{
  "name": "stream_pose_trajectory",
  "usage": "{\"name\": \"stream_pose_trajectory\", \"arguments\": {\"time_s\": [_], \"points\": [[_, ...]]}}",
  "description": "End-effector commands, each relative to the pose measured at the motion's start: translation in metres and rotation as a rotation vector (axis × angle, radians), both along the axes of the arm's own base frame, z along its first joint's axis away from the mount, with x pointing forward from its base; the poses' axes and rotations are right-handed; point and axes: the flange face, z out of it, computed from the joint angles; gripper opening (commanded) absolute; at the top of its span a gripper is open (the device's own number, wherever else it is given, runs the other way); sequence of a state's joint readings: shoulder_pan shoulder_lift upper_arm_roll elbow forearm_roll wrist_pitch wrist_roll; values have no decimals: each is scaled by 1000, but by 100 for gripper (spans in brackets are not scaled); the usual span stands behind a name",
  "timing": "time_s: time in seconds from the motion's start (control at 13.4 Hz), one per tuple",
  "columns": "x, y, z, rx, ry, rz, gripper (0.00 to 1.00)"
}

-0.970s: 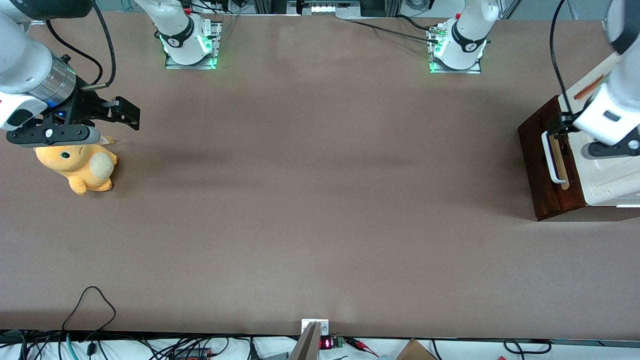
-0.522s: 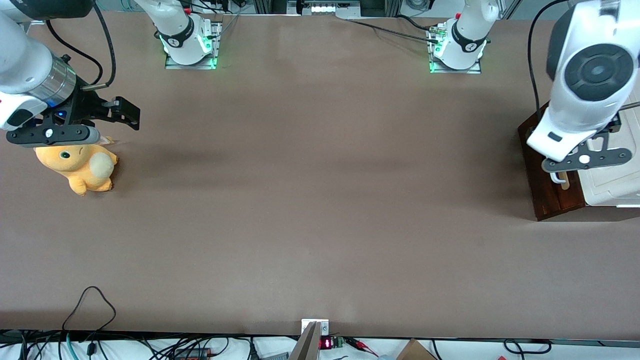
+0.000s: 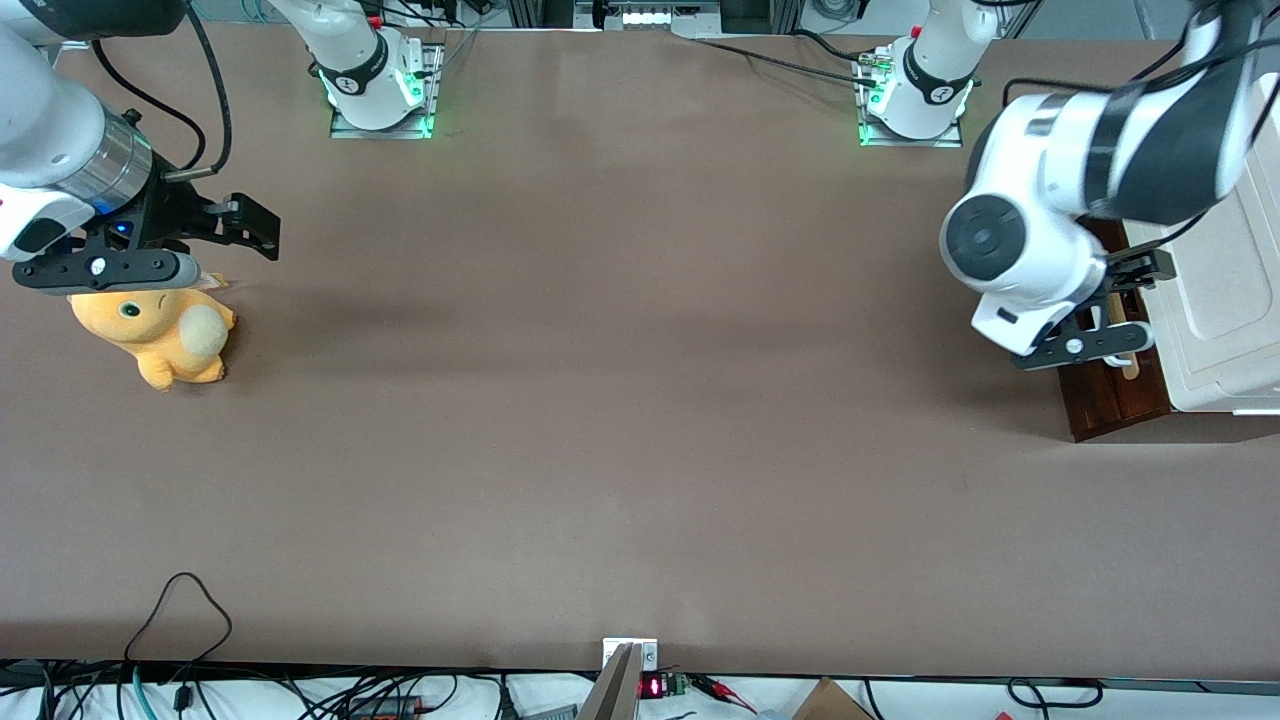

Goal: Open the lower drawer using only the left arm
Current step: 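Lower the open left gripper toward the white drawer handle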

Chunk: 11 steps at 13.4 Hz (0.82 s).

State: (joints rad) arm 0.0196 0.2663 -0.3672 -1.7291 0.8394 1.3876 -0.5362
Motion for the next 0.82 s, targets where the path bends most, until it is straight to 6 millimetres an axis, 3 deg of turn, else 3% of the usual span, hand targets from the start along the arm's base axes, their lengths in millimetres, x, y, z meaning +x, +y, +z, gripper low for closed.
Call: {"name": "stream_pose_trajectory", "arguments": {"time_s": [0.0,0.22,0.37,0.75], "points": [[-3,-13,-41,165,10,0,100],[-6,-16,-95,317,-7,16,100],[-5,-11,-120,367,-25,32,100],[-19,19,-188,499,-58,31,100]]}}
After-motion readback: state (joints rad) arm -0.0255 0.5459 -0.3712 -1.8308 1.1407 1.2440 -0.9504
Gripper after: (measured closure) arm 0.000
